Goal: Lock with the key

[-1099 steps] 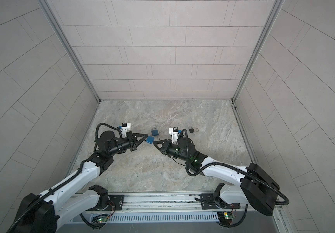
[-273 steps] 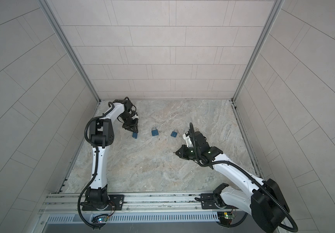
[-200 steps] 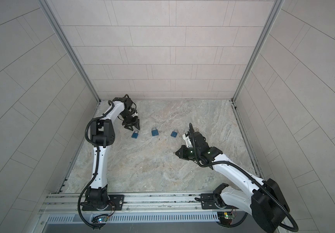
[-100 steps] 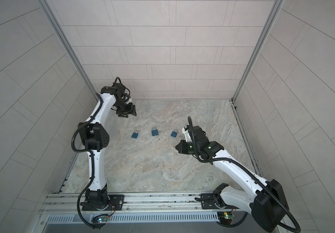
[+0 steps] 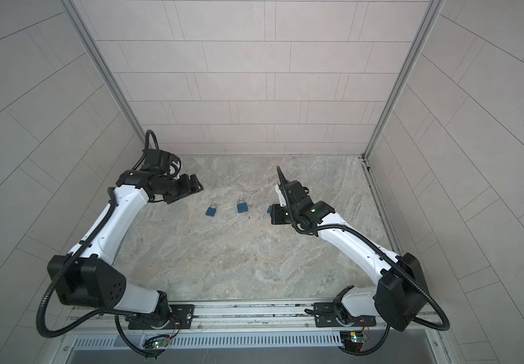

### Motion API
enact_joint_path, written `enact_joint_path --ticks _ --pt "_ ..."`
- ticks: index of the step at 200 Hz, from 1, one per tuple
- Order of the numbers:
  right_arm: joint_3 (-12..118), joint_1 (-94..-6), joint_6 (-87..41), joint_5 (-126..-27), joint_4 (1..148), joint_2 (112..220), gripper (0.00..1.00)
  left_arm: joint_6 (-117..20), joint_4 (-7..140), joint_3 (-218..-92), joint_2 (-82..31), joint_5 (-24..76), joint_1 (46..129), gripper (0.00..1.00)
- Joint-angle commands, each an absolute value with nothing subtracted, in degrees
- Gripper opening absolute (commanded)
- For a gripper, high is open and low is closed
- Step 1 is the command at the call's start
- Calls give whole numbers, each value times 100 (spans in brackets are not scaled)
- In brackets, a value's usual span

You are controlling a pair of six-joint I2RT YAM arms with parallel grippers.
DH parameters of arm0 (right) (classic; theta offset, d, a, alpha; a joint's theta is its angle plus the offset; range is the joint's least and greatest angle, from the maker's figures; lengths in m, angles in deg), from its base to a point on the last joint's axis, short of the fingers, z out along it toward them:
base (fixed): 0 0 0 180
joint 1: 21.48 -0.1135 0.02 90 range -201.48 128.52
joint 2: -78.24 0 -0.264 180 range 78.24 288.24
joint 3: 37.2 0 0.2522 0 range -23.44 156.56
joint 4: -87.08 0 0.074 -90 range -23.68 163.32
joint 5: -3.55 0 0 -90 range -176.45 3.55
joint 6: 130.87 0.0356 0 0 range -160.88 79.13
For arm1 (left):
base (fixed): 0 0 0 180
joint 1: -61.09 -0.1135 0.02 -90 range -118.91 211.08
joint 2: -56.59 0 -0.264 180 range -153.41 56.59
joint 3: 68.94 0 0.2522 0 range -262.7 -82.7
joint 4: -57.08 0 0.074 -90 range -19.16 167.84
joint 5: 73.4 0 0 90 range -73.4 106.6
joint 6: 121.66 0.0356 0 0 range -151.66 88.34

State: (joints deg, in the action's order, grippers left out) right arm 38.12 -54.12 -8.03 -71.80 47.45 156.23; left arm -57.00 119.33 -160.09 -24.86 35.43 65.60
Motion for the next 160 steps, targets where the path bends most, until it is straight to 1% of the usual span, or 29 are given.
enact_joint_path --ticks 1,29,37,55,89,121,160 --pt "4074 -5485 -1221 -7745 4953 15991 0 -6113 11337 -15305 -1703 3224 6548 92" --pt "4512 -5612 -1566 -8096 5076 16645 0 -6765 10616 -14195 -724 2833 6548 97" --pt "4626 -5693 -1652 -8196 5127 16804 0 -6950 10460 -13957 -495 2755 6550 100" --pt "4955 -5915 -1817 -8515 5199 17156 0 -7288 10165 -13528 -110 2545 6551 100" --pt "5582 -6277 -1957 -8987 5444 17881 0 -7680 9839 -12820 247 2298 6550 100" --pt "5933 -6427 -1718 -9386 5837 18413 0 -7907 9585 -12278 513 2265 6549 100" --pt "6183 -6490 -1132 -9796 6164 18825 0 -7969 9646 -12024 823 1662 6548 100"
